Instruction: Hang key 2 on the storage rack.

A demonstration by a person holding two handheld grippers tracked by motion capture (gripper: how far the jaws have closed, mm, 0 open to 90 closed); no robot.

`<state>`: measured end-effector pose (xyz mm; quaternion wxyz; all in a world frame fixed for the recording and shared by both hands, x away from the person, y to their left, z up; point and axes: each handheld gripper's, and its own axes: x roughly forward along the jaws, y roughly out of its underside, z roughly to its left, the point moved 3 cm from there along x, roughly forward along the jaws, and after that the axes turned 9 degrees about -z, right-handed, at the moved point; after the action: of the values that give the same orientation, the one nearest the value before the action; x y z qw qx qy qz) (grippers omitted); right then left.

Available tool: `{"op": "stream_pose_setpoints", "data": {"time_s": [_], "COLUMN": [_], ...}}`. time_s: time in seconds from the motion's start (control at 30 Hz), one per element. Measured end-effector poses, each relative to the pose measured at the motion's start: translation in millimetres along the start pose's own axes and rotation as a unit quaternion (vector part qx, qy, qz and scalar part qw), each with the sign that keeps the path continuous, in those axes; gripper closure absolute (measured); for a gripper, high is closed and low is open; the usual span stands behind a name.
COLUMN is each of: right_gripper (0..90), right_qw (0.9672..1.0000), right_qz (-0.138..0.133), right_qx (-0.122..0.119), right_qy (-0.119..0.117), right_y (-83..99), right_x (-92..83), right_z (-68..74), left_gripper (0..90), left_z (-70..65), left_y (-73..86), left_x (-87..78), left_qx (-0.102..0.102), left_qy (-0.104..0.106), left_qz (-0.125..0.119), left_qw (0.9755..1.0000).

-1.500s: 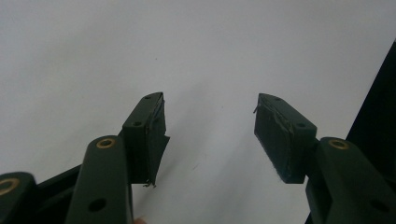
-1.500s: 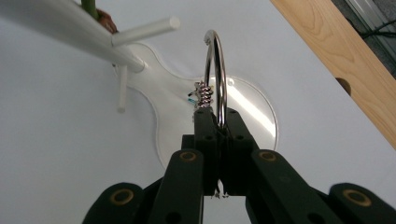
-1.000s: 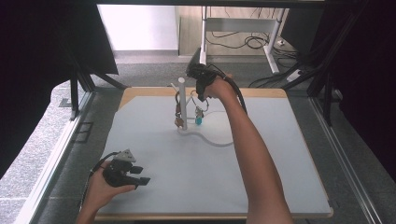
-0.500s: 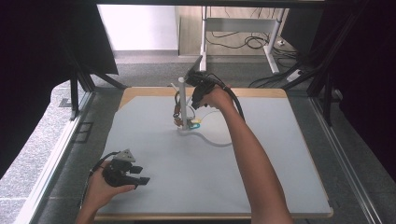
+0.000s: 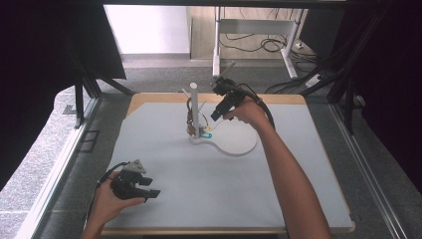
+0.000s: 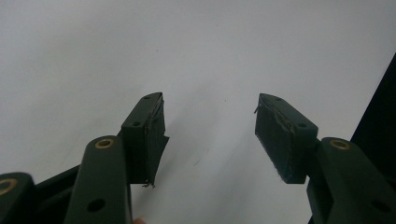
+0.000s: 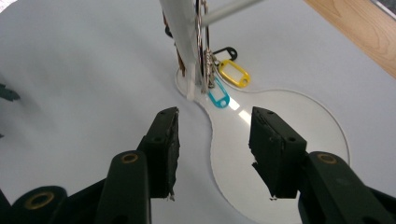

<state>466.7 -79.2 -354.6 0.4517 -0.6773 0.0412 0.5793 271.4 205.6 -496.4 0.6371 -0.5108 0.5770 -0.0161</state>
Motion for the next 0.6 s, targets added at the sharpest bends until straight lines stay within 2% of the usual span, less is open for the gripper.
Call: {"op": "stream_pose_setpoints", "data": {"time_s": [0.17,0.27,0.3,0.43,0.6], "right_gripper": [50.9,50.8,50.7,50.0,49.1], "right_qw": [0.9993,0.9978,0.9973,0.9953,0.9934], "right_qz": [-0.036,-0.062,-0.069,-0.090,-0.109], "right_qx": [-0.007,-0.014,-0.018,-0.016,-0.011], "right_qy": [-0.012,-0.019,-0.021,-0.033,-0.036], "right_y": [30.5,54.8,64.0,106.5,168.0], "right_x": [-21.4,-33.0,-36.1,-46.8,-51.2], "right_z": [2.4,6.8,7.6,12.0,15.2], "left_gripper": [42.8,42.9,42.9,42.9,42.7], "left_z": [-0.8,-0.6,-1.3,-1.0,-2.4], "left_y": [-0.9,-0.8,-0.9,-0.7,0.2], "left_x": [-1.7,-2.5,-2.1,-3.0,-1.4], "left_qx": [0.001,0.000,-0.005,-0.003,-0.005], "left_qy": [-0.005,-0.007,-0.007,-0.008,-0.010], "left_qz": [0.000,0.001,-0.003,-0.001,0.001], "left_qw": [1.0000,1.0000,1.0000,1.0000,0.9999]}}
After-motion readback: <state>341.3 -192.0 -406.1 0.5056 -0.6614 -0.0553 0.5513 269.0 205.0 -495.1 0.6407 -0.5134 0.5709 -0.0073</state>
